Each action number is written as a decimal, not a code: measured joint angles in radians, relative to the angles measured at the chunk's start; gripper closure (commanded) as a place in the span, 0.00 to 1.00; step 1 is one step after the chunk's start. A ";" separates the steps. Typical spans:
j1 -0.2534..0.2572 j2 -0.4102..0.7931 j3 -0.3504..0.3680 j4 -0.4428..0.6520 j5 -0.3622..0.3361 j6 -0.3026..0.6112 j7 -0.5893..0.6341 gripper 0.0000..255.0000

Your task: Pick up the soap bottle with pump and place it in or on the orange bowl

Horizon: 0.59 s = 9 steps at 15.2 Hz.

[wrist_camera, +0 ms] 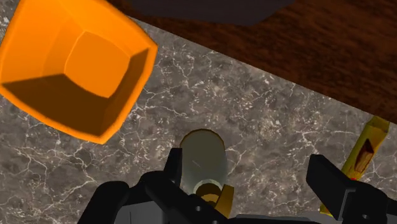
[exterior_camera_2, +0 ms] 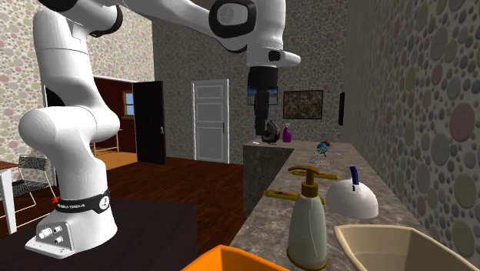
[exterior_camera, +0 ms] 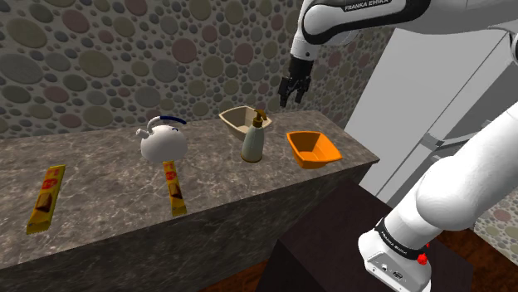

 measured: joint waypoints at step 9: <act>-0.002 0.354 -0.002 0.313 0.007 0.033 -0.013 0.00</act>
